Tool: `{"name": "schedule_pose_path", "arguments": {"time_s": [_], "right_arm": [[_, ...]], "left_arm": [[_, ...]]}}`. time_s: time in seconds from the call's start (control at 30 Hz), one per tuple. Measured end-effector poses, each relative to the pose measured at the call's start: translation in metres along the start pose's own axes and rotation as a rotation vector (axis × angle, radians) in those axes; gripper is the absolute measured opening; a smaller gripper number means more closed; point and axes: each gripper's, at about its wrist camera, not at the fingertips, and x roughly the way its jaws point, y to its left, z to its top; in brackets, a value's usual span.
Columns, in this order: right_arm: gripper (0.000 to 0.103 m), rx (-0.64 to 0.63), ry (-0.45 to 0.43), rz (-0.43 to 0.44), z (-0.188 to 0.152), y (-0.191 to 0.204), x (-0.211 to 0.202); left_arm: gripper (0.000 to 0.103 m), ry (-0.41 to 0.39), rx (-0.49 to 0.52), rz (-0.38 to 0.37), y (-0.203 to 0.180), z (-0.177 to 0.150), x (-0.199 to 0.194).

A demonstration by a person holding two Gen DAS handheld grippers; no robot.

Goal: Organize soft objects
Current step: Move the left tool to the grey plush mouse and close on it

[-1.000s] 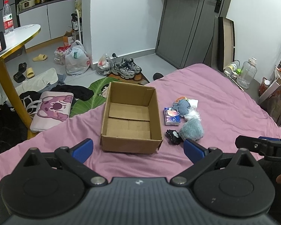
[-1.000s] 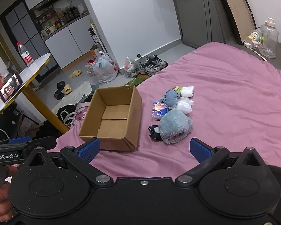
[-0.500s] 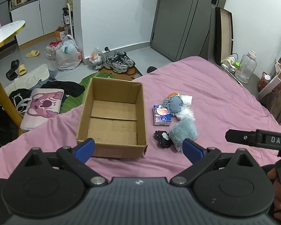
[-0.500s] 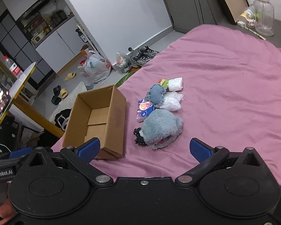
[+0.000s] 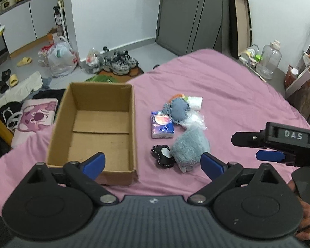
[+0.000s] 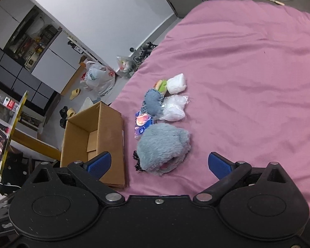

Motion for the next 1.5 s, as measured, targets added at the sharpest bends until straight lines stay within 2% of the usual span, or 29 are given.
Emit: {"name": "schedule_pose_path", "arguments": {"time_s": [0.13, 0.37, 0.53, 0.67, 0.8, 0.87, 1.1, 1.27, 1.5], "right_arm": [[0.101, 0.033, 0.013, 0.01, 0.002, -0.011, 0.003], [0.081, 0.058, 0.048, 0.018, 0.005, -0.02, 0.014], [0.08, 0.118, 0.075, 0.024, 0.006, -0.033, 0.02], [0.071, 0.127, 0.096, 0.031, 0.007, -0.038, 0.025], [0.069, 0.152, 0.106, 0.037, 0.009, -0.043, 0.028], [0.069, 0.17, 0.113, 0.038, 0.01, -0.047, 0.03], [0.069, 0.234, 0.129, 0.049, 0.015, -0.062, 0.04], [0.051, 0.22, 0.153, 0.059, 0.018, -0.06, 0.049], [0.05, 0.265, 0.156, 0.102, 0.024, -0.066, 0.06]], "left_arm": [[0.09, 0.028, 0.006, -0.006, -0.009, -0.003, 0.018], [0.086, 0.057, 0.046, -0.028, -0.029, -0.009, 0.044], [0.084, 0.09, 0.049, -0.031, -0.038, -0.01, 0.062], [0.084, 0.11, 0.055, -0.034, -0.047, -0.011, 0.074], [0.084, 0.143, 0.1, 0.005, -0.057, -0.013, 0.089], [0.084, 0.158, 0.096, -0.012, -0.059, -0.013, 0.098], [0.084, 0.178, 0.087, 0.029, -0.06, -0.01, 0.125], [0.084, 0.149, 0.09, 0.042, -0.062, -0.002, 0.126], [0.064, 0.122, 0.078, 0.037, -0.06, 0.011, 0.127]]}}
